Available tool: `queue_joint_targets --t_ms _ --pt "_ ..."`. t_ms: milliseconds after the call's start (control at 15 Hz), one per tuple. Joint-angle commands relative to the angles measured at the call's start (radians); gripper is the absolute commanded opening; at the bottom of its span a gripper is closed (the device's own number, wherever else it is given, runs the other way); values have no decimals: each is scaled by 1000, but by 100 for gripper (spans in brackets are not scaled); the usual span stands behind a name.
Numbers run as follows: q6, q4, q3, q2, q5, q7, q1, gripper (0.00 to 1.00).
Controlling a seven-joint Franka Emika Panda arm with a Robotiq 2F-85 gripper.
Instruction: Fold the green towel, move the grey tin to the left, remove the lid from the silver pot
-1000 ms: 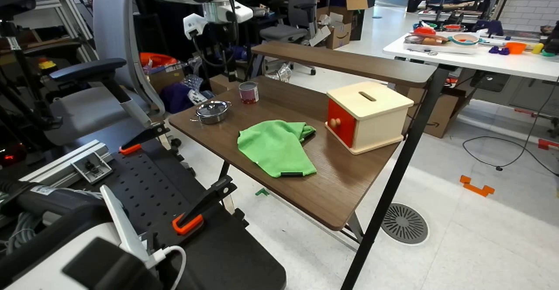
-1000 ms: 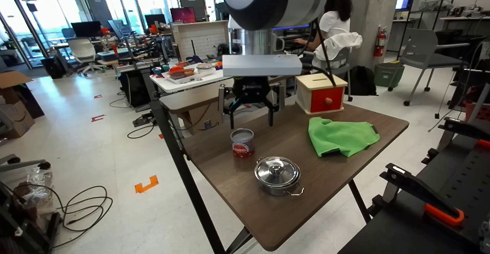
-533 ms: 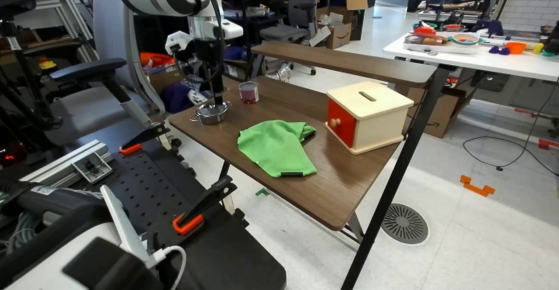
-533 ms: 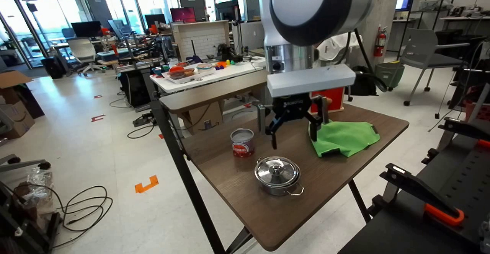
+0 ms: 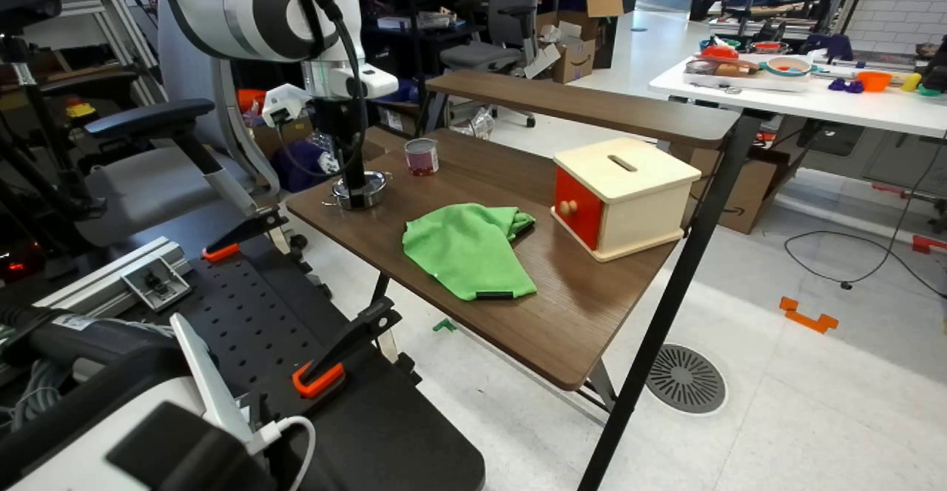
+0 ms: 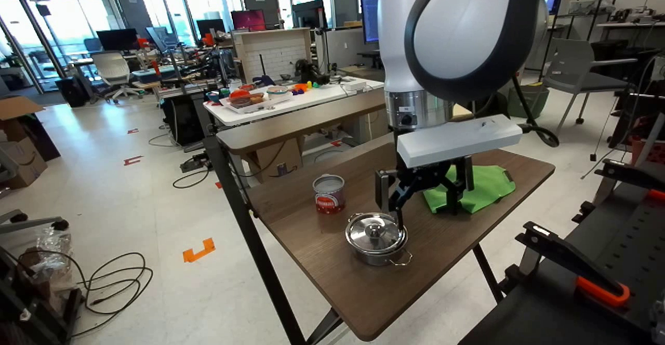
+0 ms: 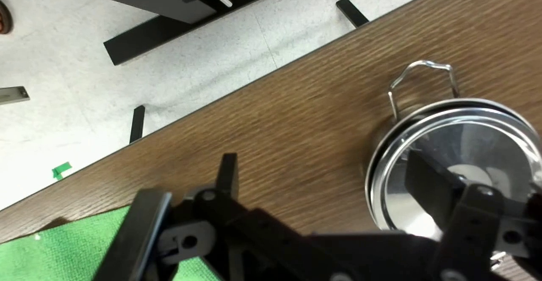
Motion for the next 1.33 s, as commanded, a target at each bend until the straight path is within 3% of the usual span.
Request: queue_joint_targets --t_ms 0,1267 --pt "39 -15 -13 -4 -12 -13 28 100" --pt "53 128 -1 86 0 -19 69 100"
